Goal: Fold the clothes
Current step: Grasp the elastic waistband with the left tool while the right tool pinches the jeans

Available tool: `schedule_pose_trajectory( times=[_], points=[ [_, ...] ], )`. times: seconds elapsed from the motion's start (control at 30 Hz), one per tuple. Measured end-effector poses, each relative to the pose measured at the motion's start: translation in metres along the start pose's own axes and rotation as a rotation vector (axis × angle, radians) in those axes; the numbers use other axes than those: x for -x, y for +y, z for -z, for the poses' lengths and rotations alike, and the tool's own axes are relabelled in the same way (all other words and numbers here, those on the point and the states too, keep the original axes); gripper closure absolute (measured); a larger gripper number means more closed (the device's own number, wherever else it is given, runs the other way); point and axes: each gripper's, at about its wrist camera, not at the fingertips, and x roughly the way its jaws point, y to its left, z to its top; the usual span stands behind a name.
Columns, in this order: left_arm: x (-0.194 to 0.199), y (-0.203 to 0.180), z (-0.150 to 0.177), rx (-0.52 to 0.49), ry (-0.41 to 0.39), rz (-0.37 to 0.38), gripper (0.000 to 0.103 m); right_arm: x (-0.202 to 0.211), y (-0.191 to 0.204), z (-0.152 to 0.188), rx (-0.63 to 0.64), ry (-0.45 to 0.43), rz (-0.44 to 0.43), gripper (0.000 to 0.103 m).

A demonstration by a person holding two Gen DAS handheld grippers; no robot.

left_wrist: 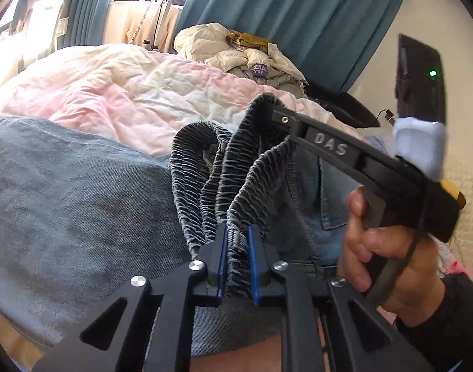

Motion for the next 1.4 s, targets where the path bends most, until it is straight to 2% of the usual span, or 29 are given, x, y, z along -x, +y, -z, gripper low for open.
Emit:
schedule_pose_trajectory(
  times=[0.1,0.3,0.53,0.67,0.77,0.87,1.2,1.4],
  points=[
    [-0.002,0.0,0.005,0.004,0.017,-0.019,0.093,-0.013,0.008,-0.003,0.031,0.009,-0.02,0.094],
    [-0.025,0.025,0.008,0.113,0.084,-0.061,0.091,-0.055,0.015,0.016,0.045,0.065,-0.034,0.091],
    [-0.034,0.026,0.012,0.081,0.076,-0.122,0.087,-0.07,0.017,0.031,0.05,0.036,-0.024,0.087],
    [-0.033,0.019,0.013,0.052,0.059,-0.151,0.087,-0.067,0.008,0.03,0.001,0.025,-0.084,0.082],
    [-0.027,0.013,0.014,0.023,0.028,-0.18,0.087,-0.053,0.002,0.027,-0.045,-0.017,-0.128,0.073],
    [-0.022,0.004,0.014,-0.013,0.002,-0.213,0.087,-0.034,0.0,0.023,-0.075,-0.036,-0.118,0.061],
    [0.009,-0.01,0.023,-0.077,-0.041,-0.25,0.083,0.045,0.004,0.031,-0.095,-0.037,-0.047,0.06],
    [0.041,0.01,0.03,0.067,-0.051,-0.155,0.082,0.095,0.008,0.043,-0.09,-0.036,-0.002,0.06]
  ],
)
